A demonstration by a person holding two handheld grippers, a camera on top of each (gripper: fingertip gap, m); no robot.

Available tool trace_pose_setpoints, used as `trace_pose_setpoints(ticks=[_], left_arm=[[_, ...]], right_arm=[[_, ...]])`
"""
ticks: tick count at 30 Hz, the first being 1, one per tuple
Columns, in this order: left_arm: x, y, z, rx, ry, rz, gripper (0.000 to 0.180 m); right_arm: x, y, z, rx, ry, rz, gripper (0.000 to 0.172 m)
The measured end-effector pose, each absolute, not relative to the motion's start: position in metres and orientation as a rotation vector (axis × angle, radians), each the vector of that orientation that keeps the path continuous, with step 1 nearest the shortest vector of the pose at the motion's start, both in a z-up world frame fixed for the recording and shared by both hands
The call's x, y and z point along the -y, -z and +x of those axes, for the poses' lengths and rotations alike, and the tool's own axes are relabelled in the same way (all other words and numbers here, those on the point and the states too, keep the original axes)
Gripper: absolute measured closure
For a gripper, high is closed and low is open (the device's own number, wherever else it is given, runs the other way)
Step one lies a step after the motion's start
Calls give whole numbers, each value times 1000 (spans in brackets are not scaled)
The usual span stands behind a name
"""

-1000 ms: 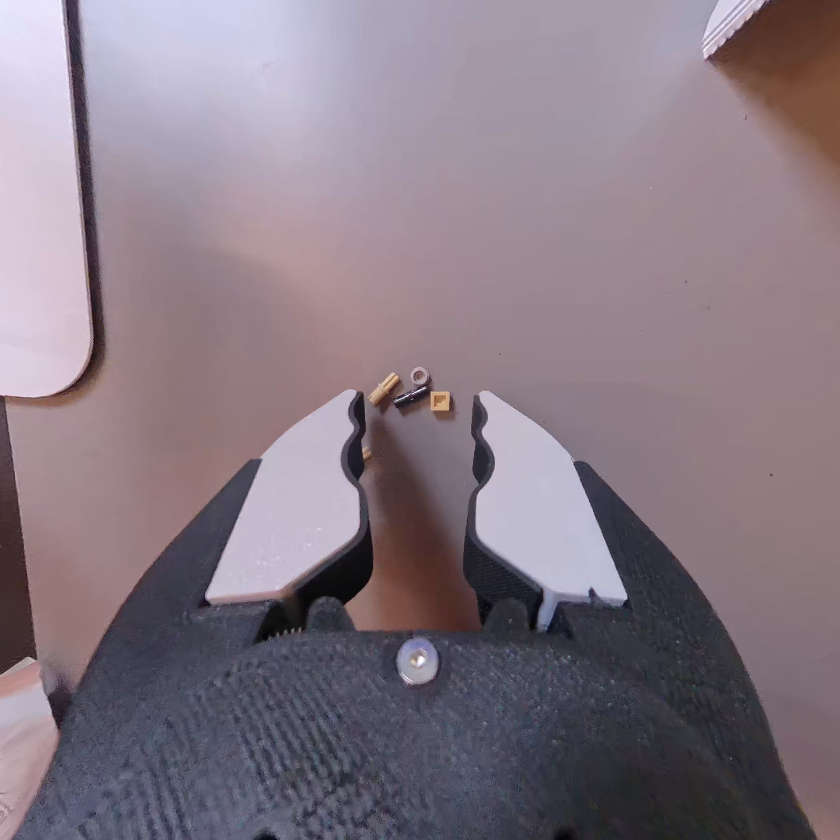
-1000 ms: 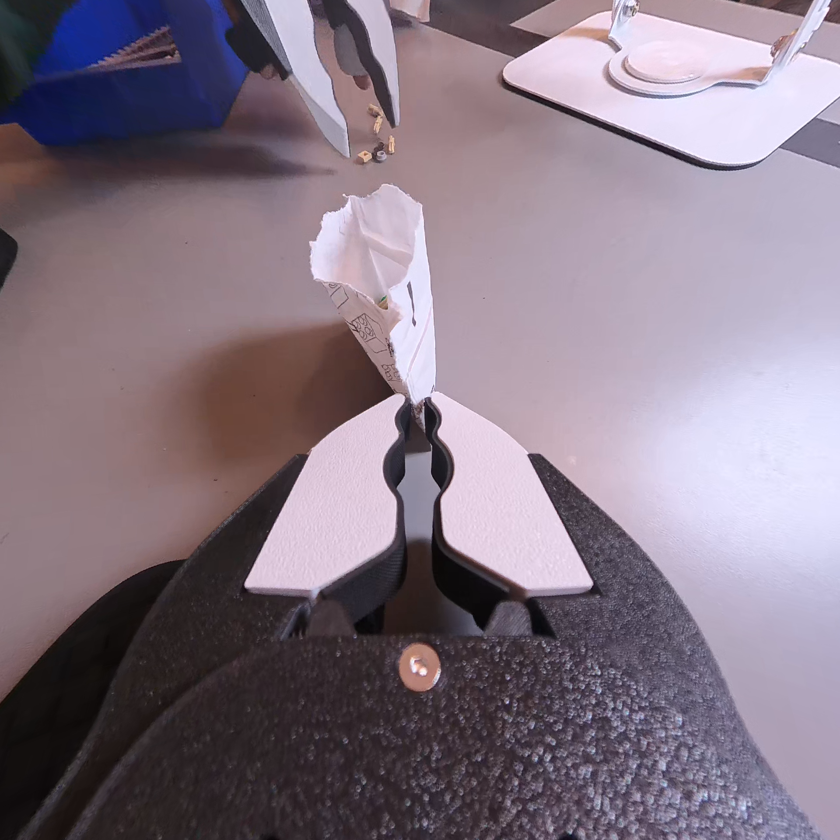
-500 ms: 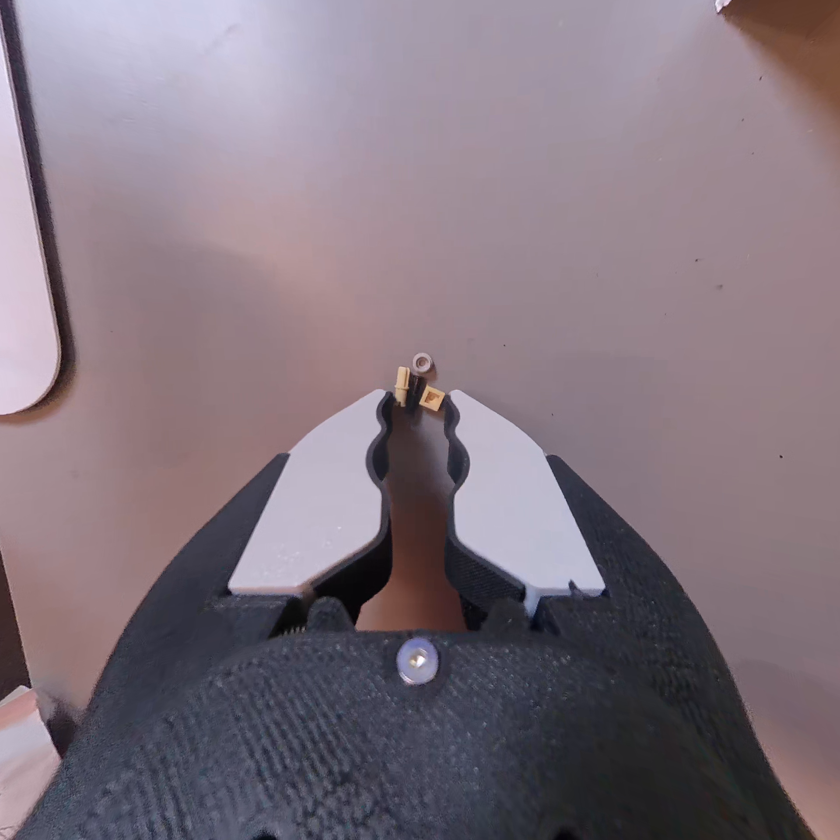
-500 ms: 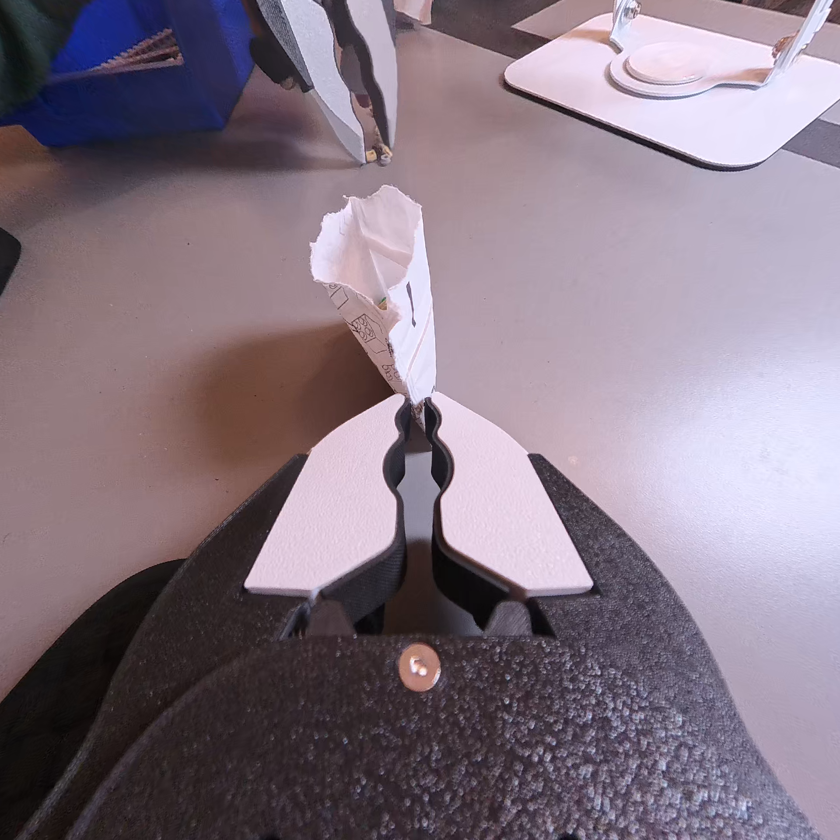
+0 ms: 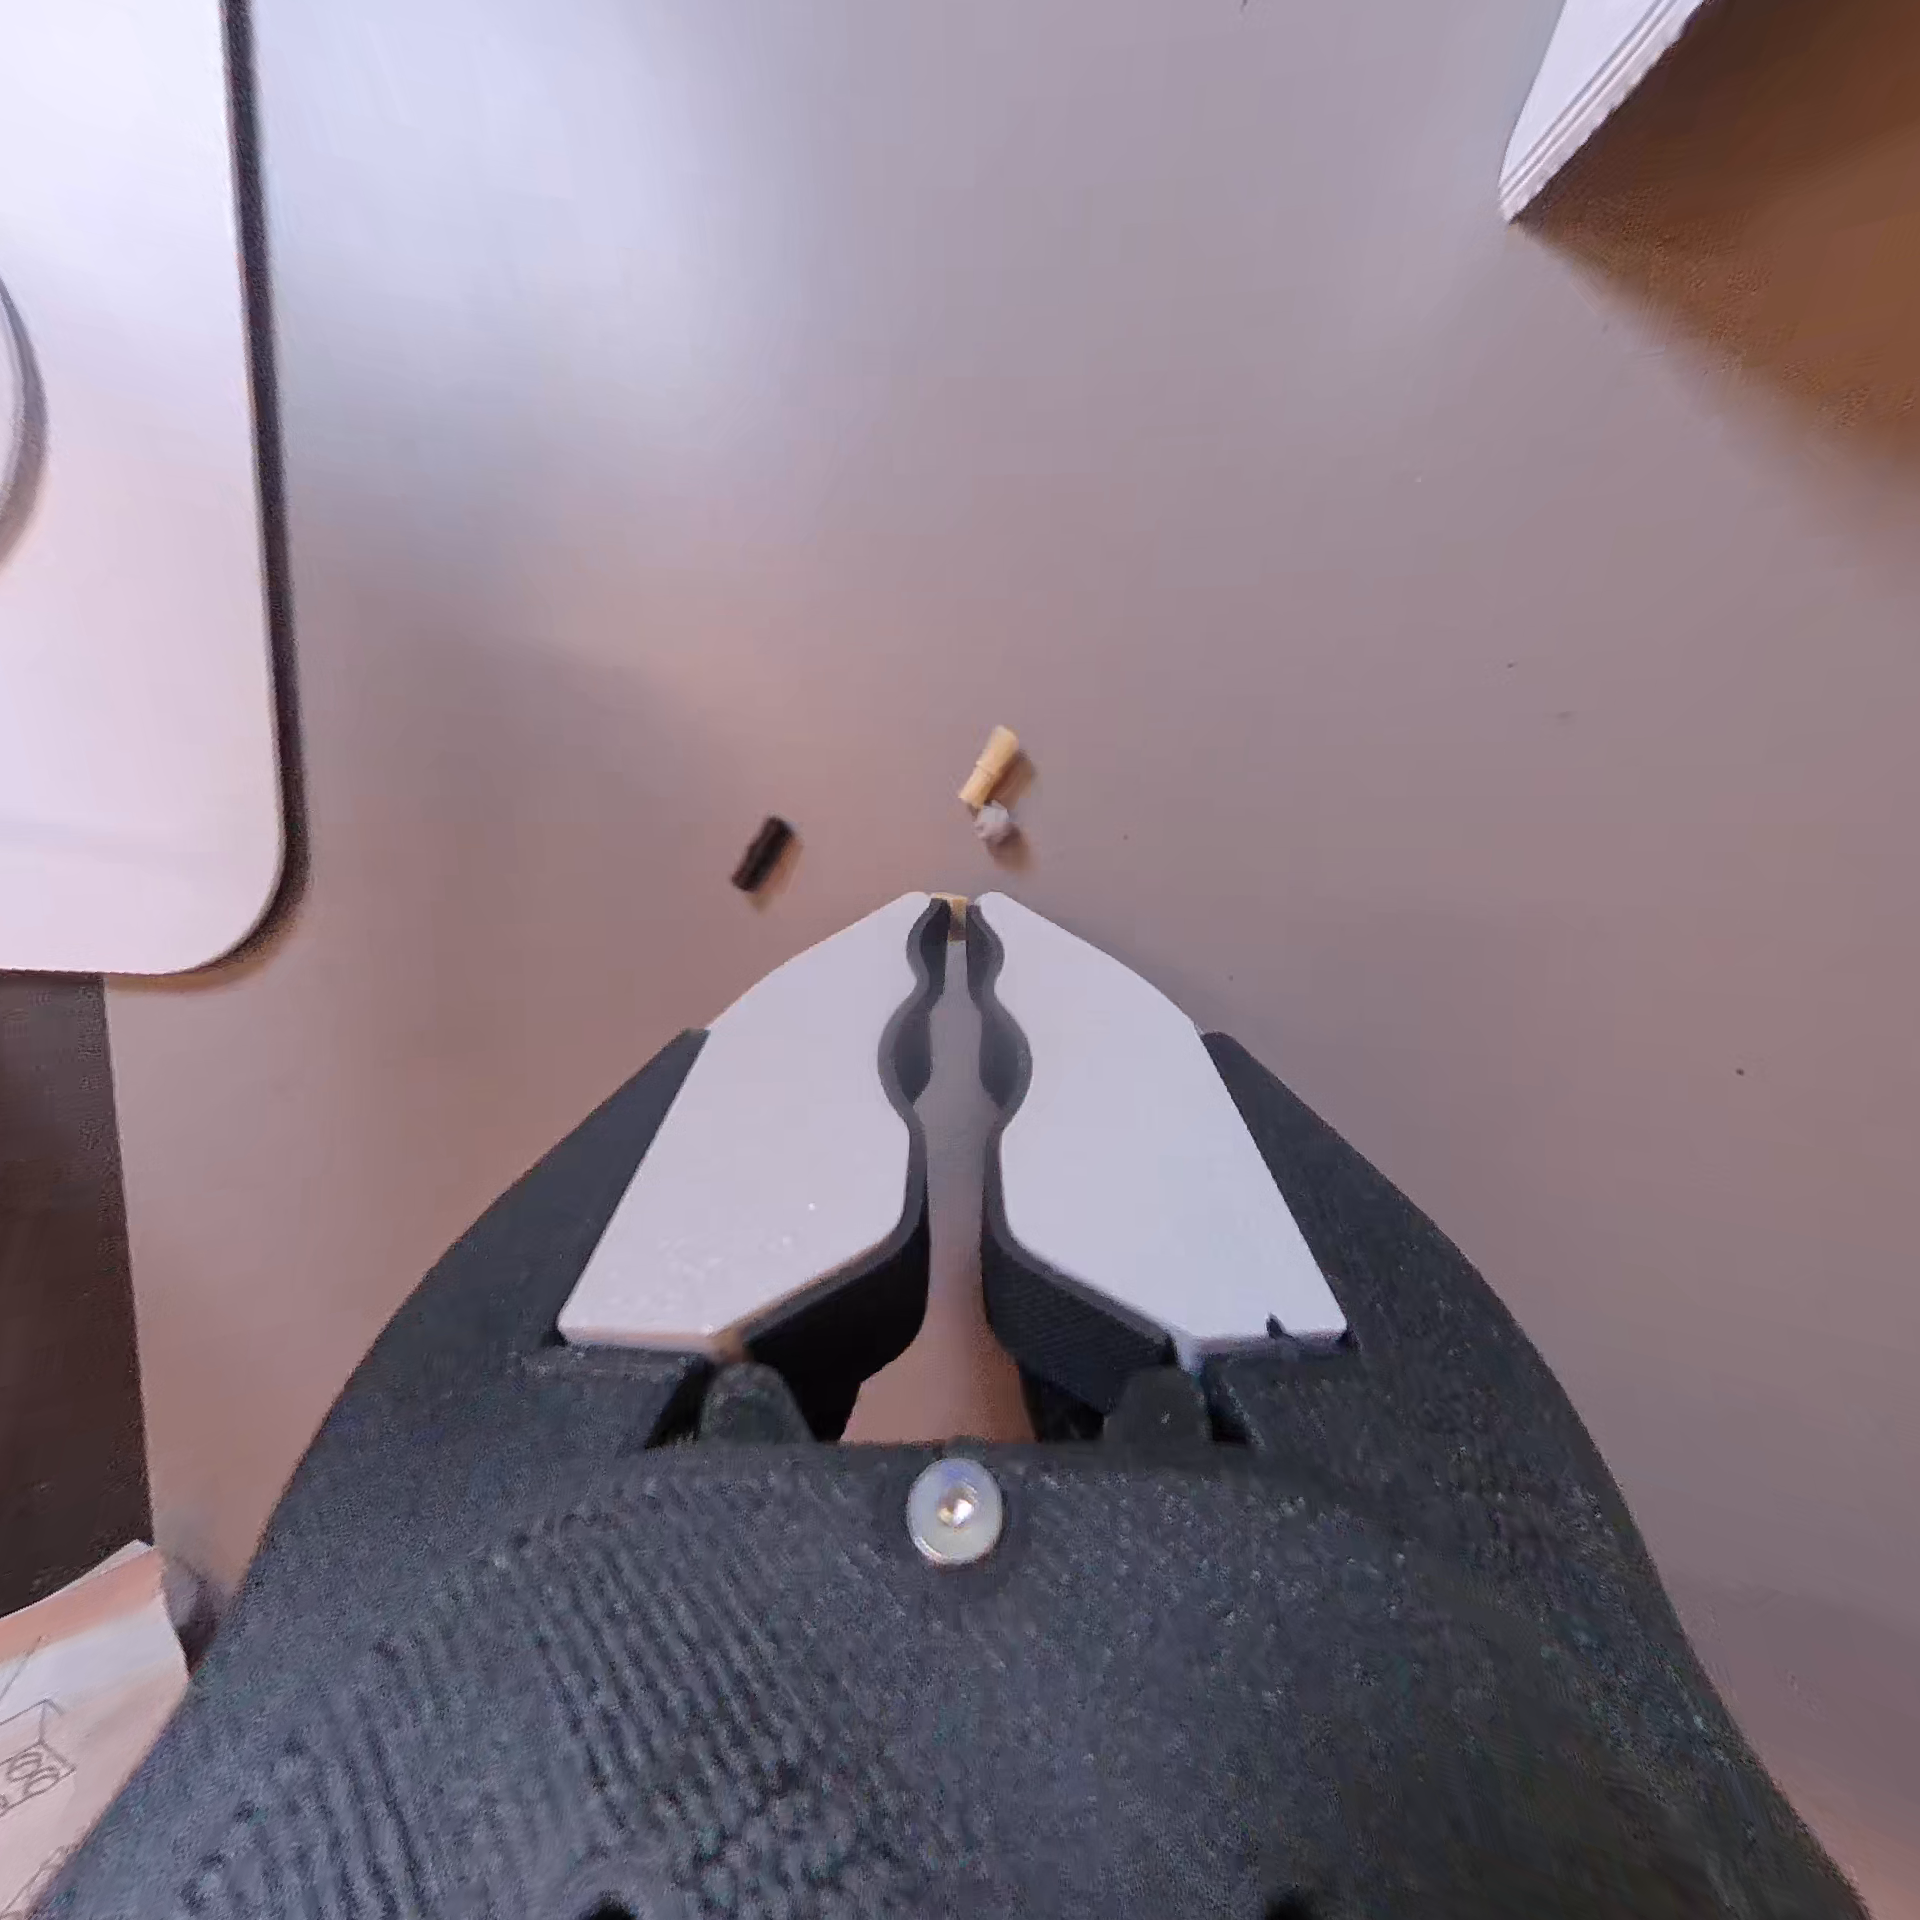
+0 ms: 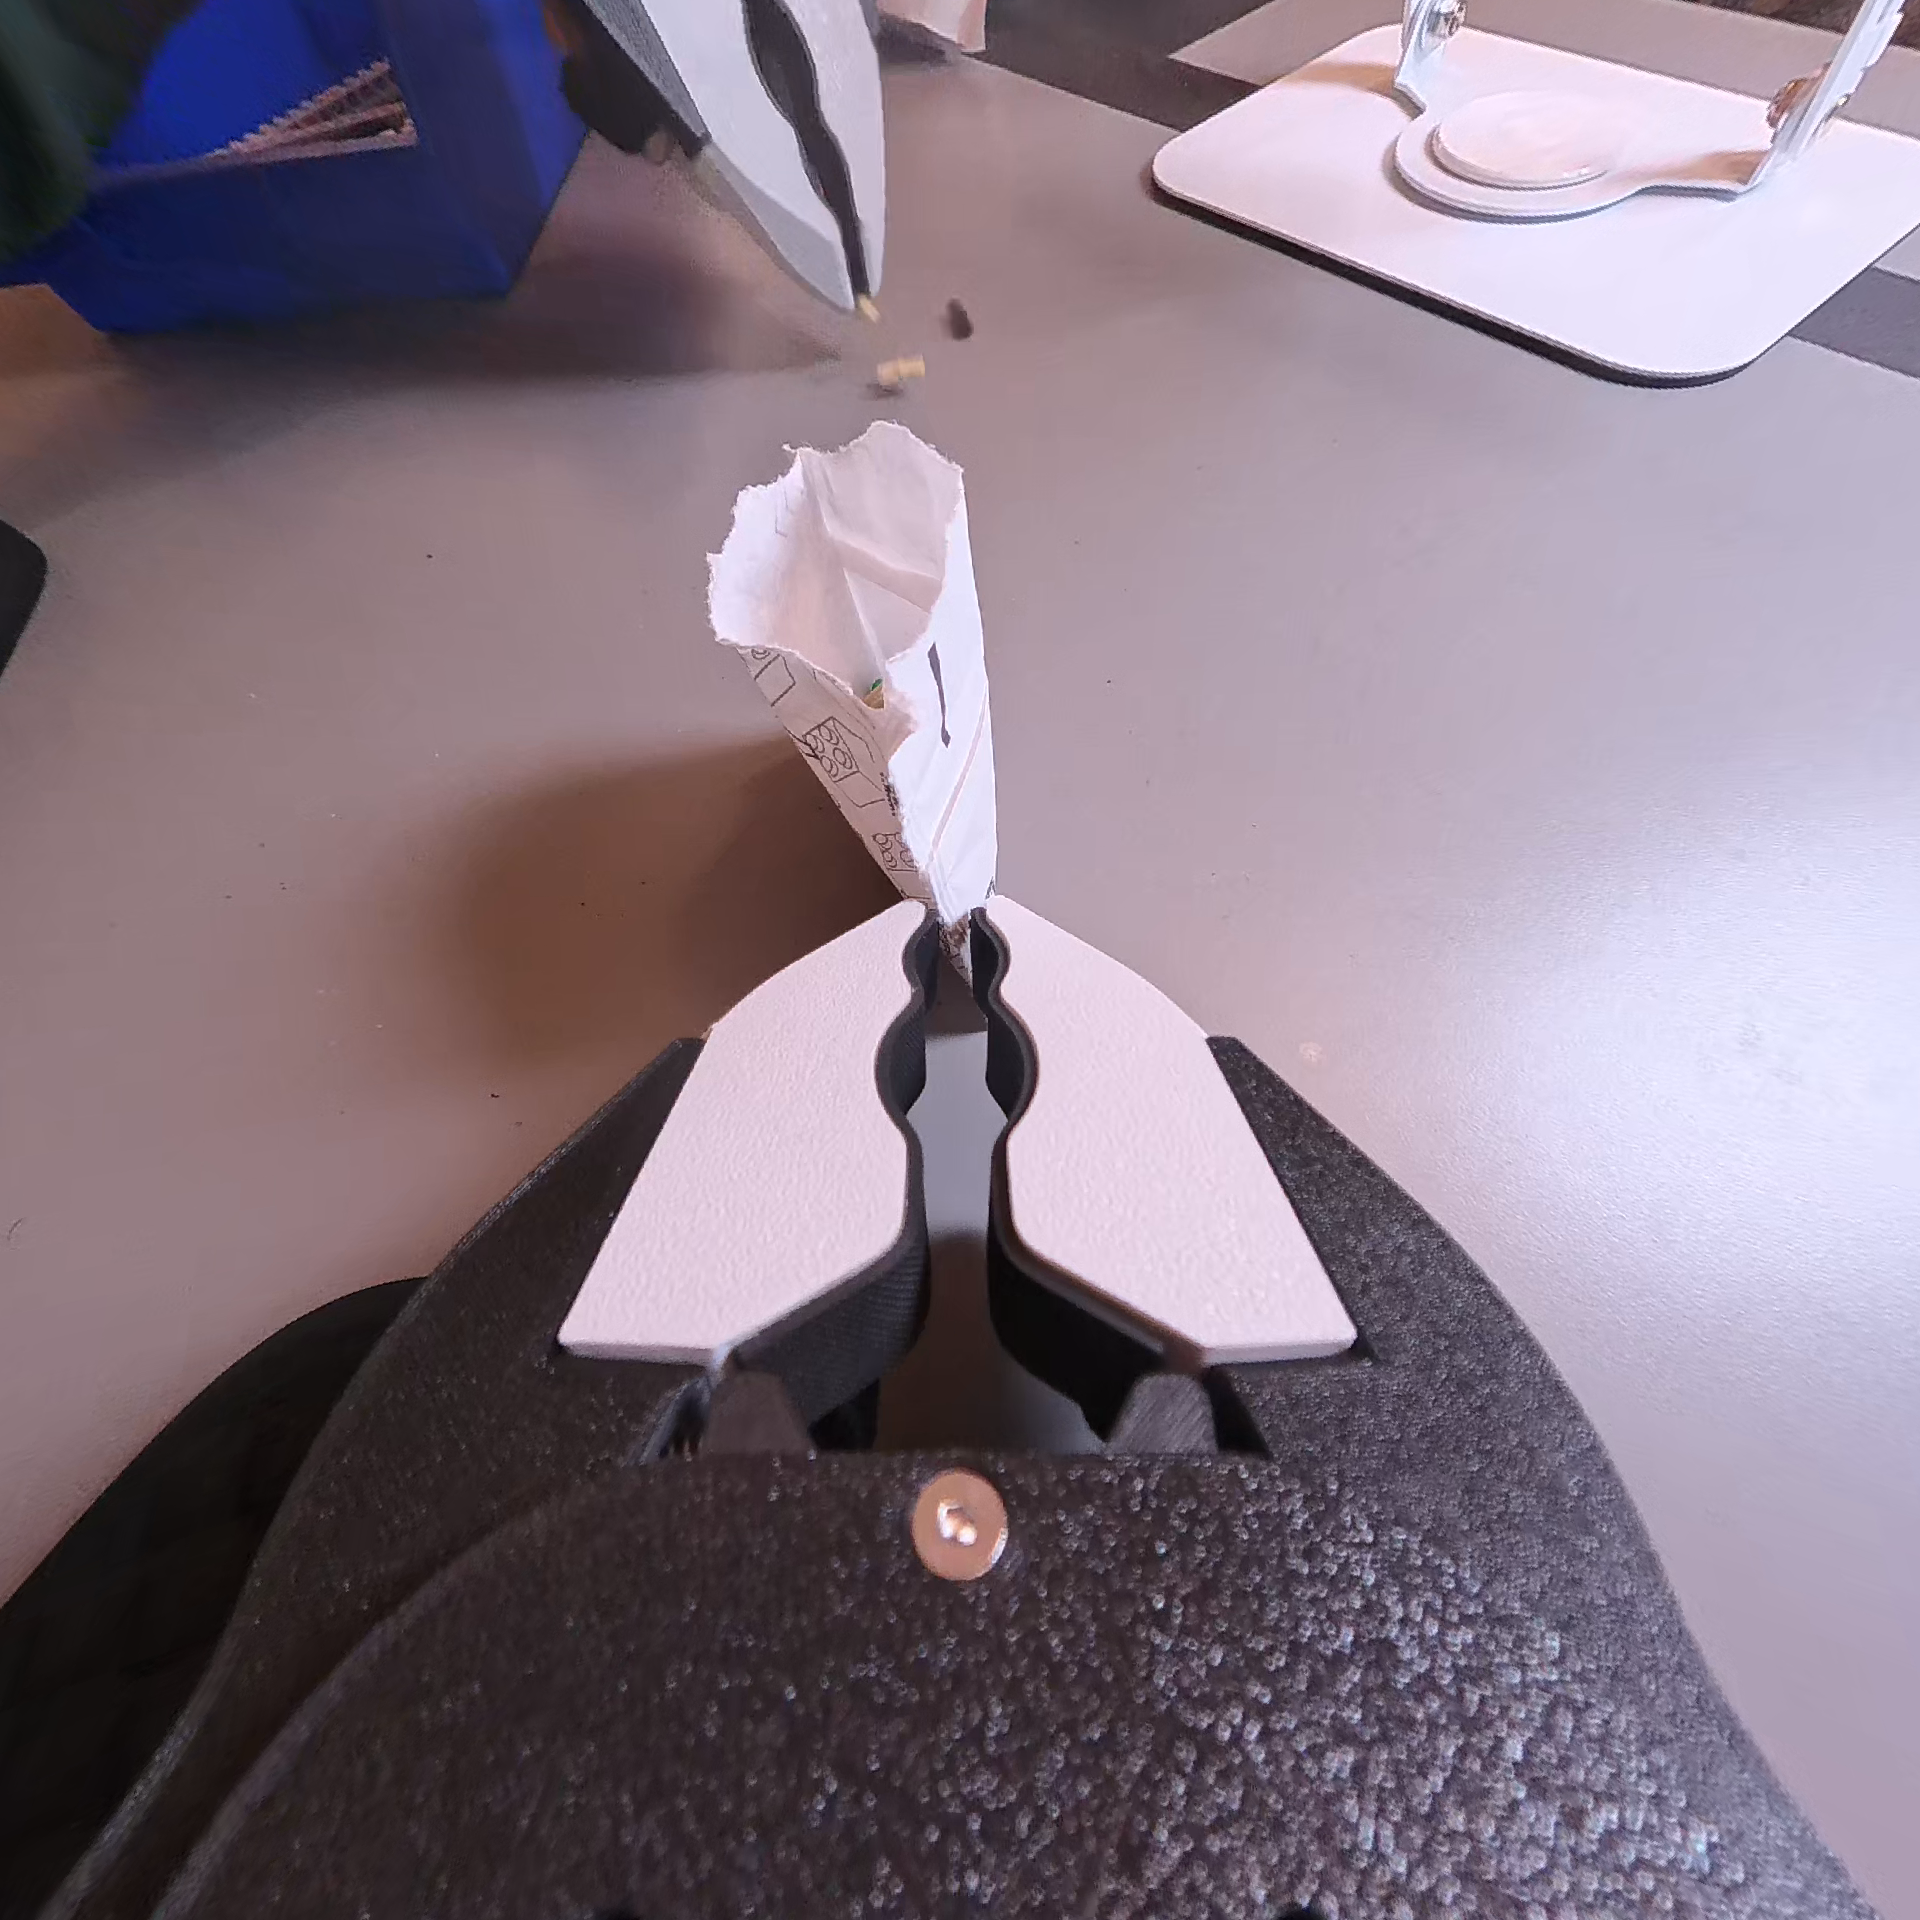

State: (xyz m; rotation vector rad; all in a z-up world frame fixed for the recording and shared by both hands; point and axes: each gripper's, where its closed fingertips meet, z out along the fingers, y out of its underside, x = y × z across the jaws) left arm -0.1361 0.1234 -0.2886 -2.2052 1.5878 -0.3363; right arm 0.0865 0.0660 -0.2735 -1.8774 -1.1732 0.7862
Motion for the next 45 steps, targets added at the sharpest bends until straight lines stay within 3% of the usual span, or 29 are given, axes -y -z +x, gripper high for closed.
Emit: trace_pose_setpoints(ticks=[10,17,25,31,35,37,39,45], left_arm=[[-123,270,-106,-1636,341,-2103,177],[-82,211,10,-1742,521,-1689,177],[-58,229,56,-1942,481,-1633,162],[-104,206,28,-1744,390,-1699,160],[-175,240,-47,-1535,189,-2036,148],[-173,262,-55,-1473,364,-2165,145],[-151,272,-42,-1552,543,-2126,147],[-126,302,-27,-1752,470,-2092,154]], right_arm=[[-65,273,87,1178,-781,-1872,166],[-65,274,86,1182,-780,-1878,166],[-63,273,87,1188,-773,-1867,166],[-63,274,87,1195,-768,-1869,166],[-63,275,87,1198,-766,-1870,166],[-63,274,87,1195,-770,-1870,166],[-62,275,87,1195,-779,-1875,166],[-62,276,87,1201,-782,-1887,166]])
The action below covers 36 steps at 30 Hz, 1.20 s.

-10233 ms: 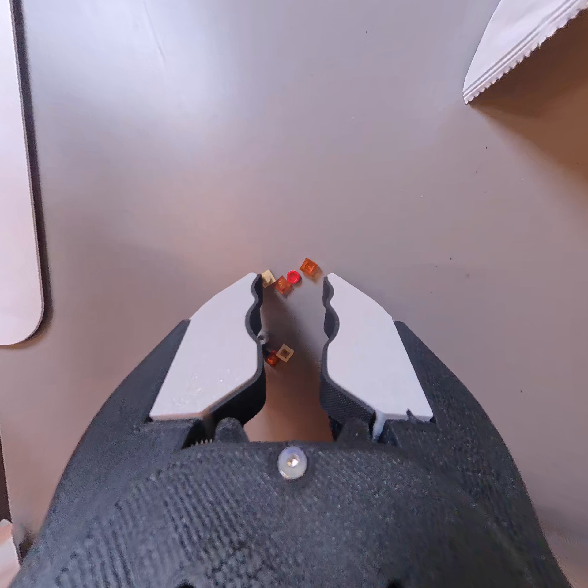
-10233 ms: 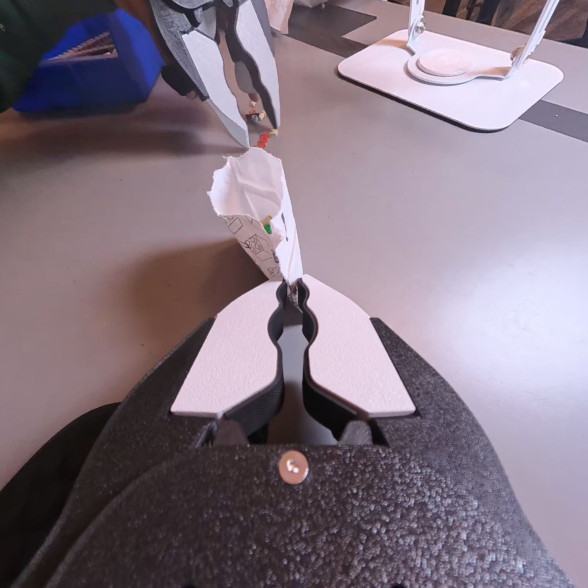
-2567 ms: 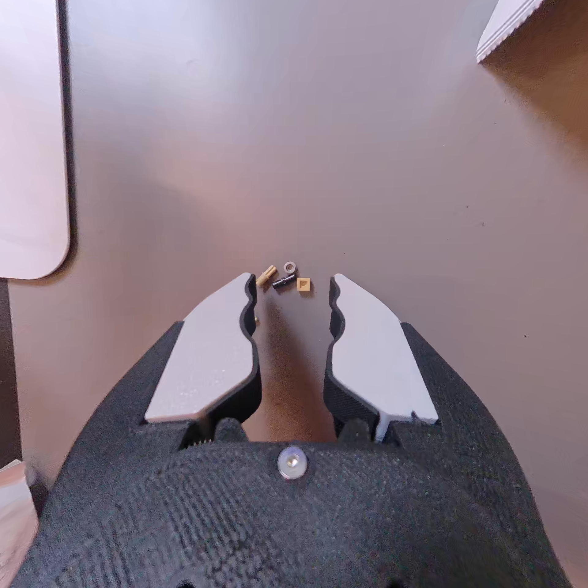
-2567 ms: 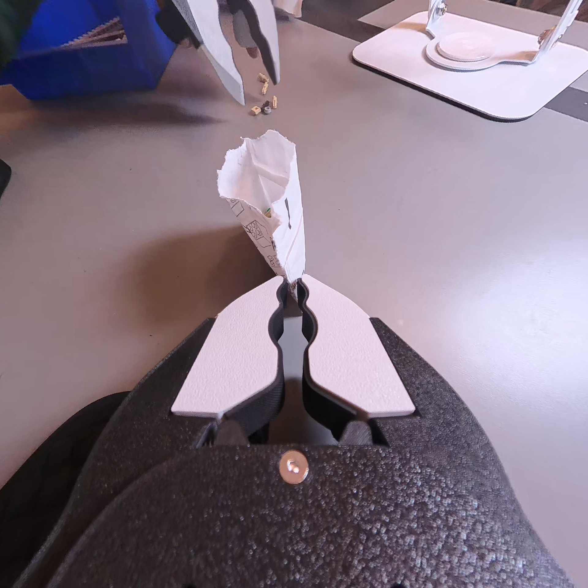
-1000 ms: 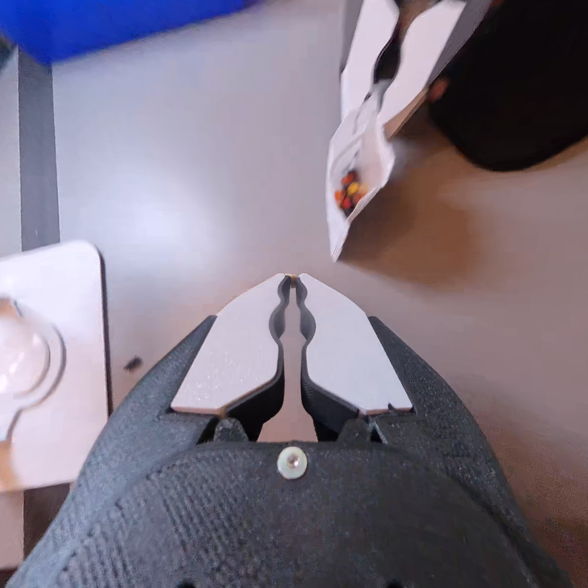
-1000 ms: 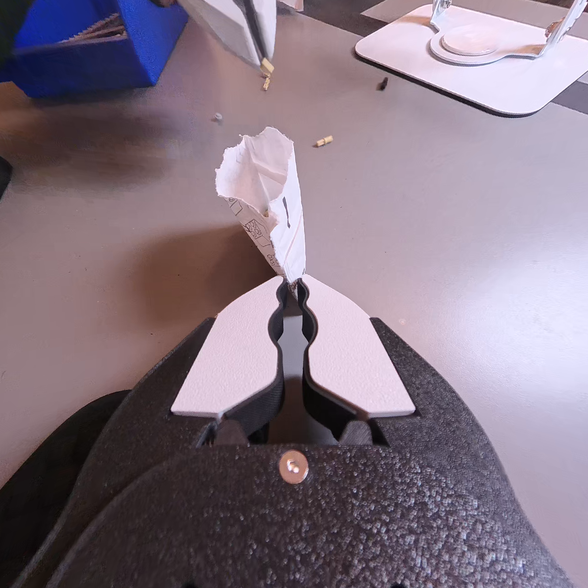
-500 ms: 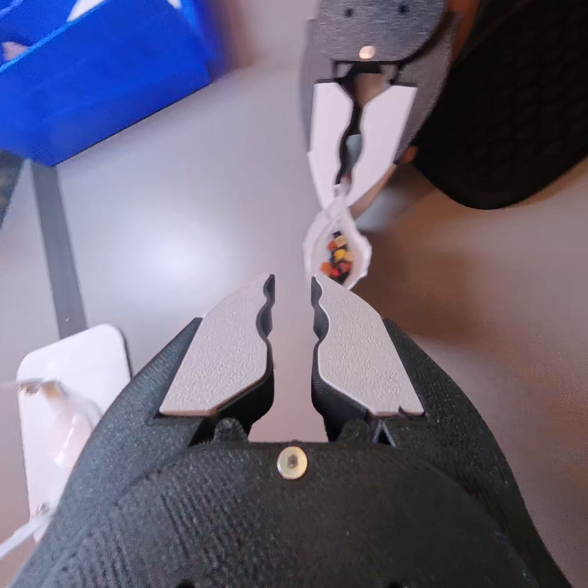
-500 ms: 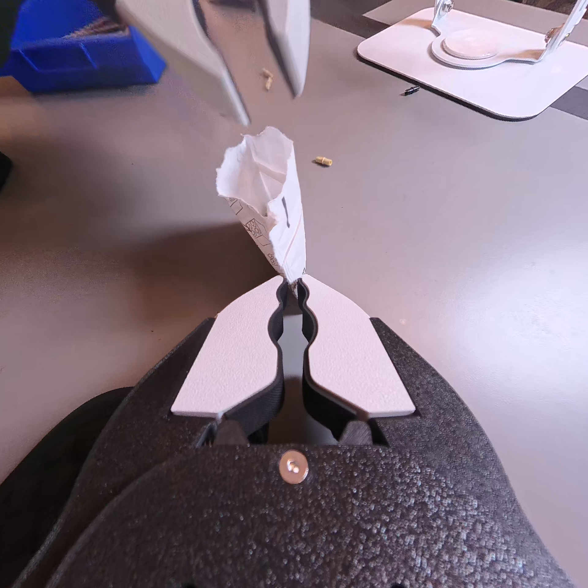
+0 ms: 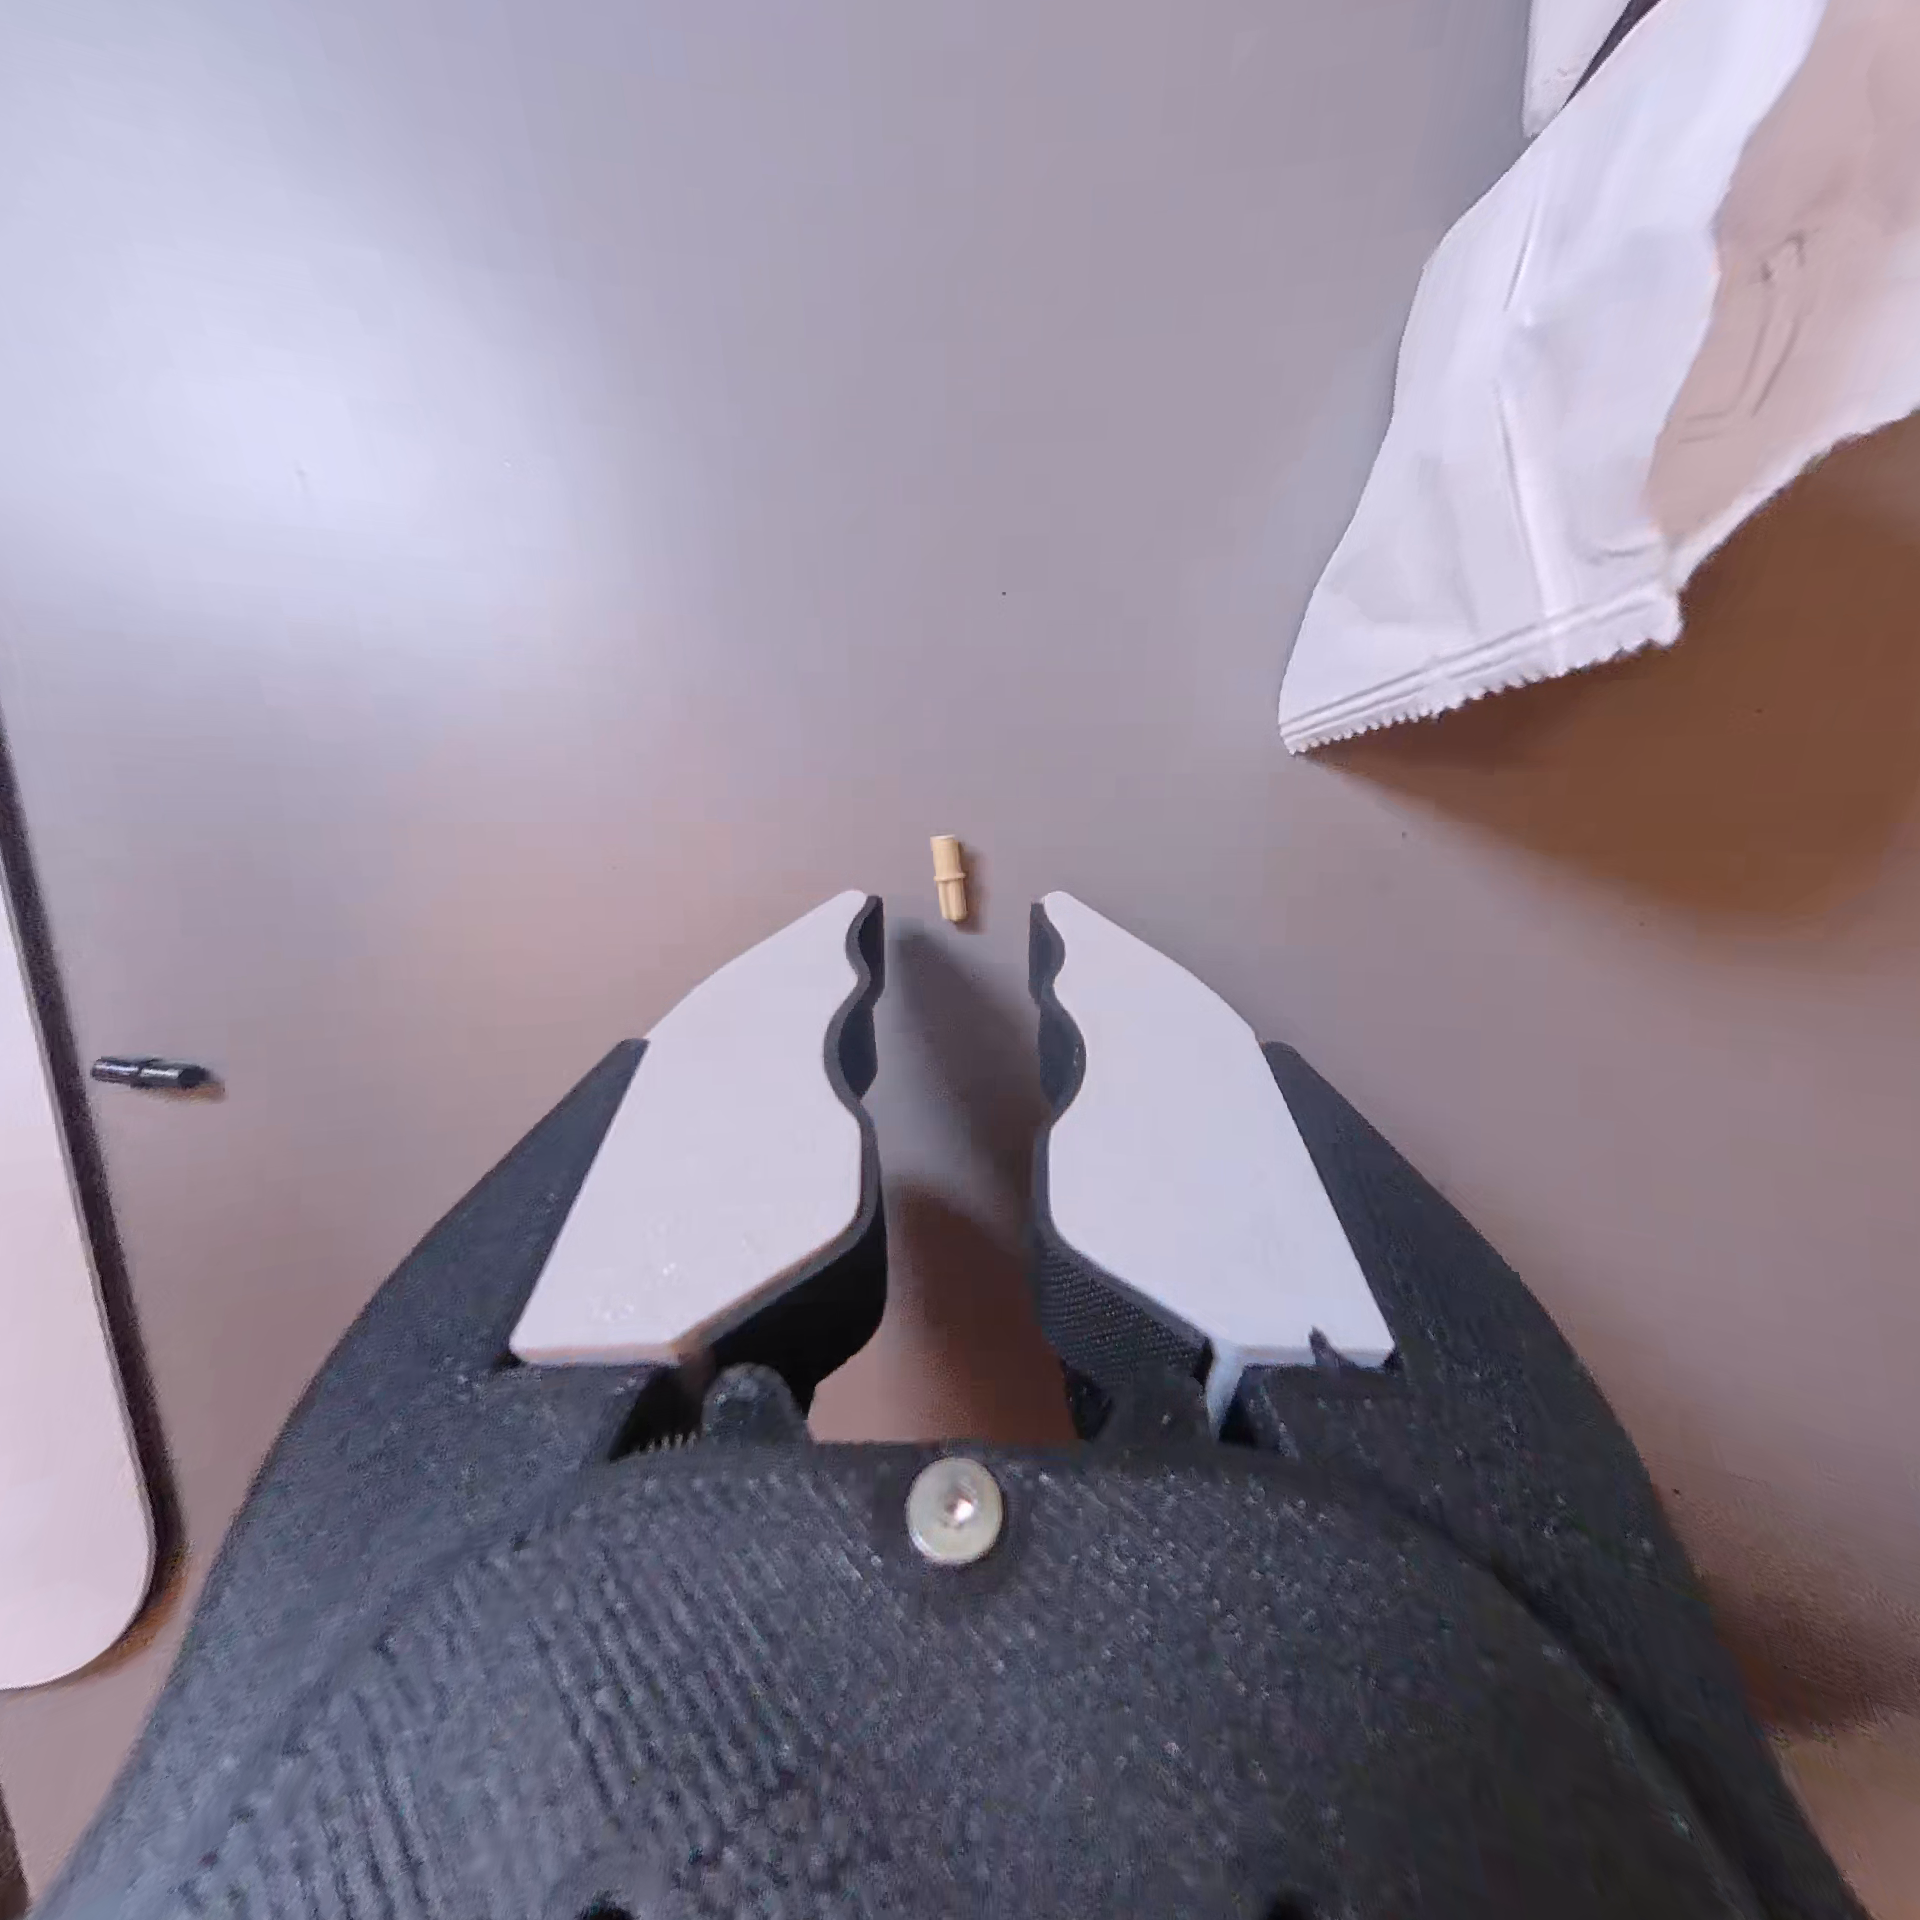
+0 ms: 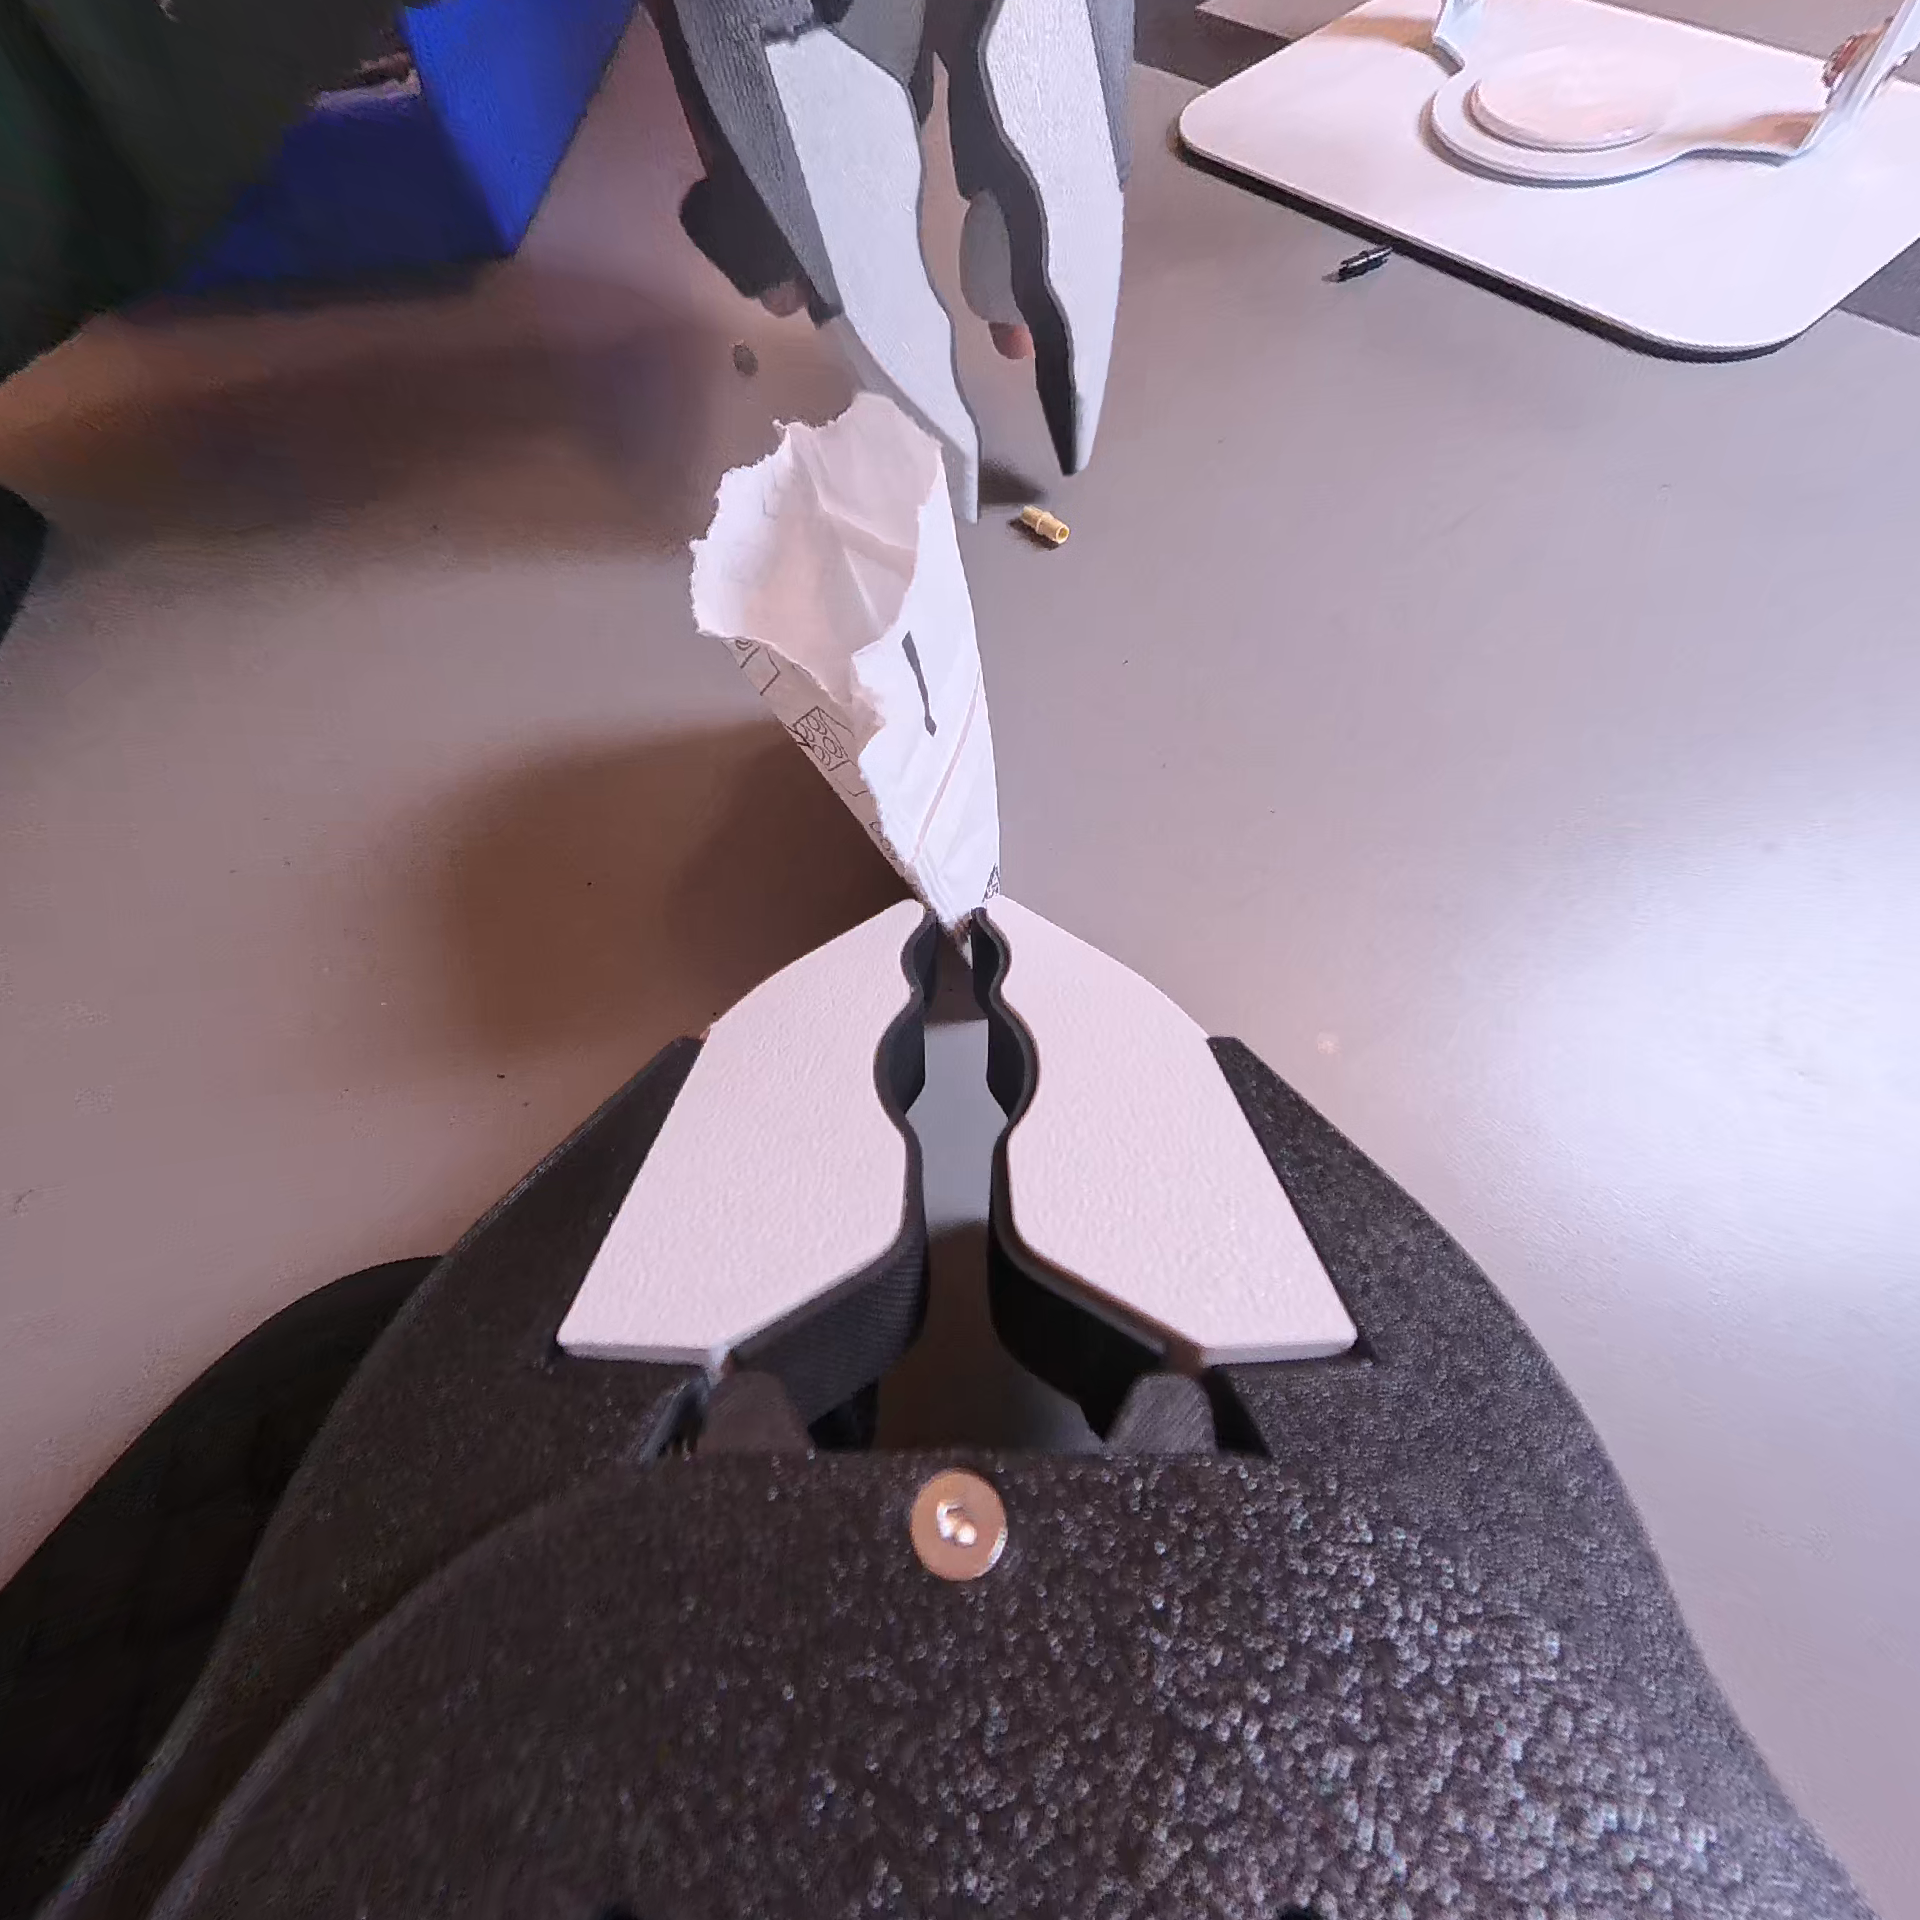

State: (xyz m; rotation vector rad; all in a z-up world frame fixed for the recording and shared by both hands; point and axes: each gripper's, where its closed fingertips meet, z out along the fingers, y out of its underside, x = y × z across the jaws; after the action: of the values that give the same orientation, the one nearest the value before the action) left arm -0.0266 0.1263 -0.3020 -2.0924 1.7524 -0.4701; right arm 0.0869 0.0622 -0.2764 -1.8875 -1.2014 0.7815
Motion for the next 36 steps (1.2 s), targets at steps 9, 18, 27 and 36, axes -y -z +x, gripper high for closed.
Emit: trace_pose_setpoints(ticks=[9,18,27,36], left_arm=[[-129,288,-12,-1741,424,-1977,176],[-67,210,55,-1869,567,-1635,170],[-92,211,37,-1784,510,-1696,163],[-251,267,-93,-918,137,-2256,155]], right_arm=[[-62,276,87,1199,-780,-1885,166],[-63,277,87,1201,-774,-1891,166],[-63,277,87,1203,-773,-1887,166],[-62,278,87,1211,-772,-1889,165]])
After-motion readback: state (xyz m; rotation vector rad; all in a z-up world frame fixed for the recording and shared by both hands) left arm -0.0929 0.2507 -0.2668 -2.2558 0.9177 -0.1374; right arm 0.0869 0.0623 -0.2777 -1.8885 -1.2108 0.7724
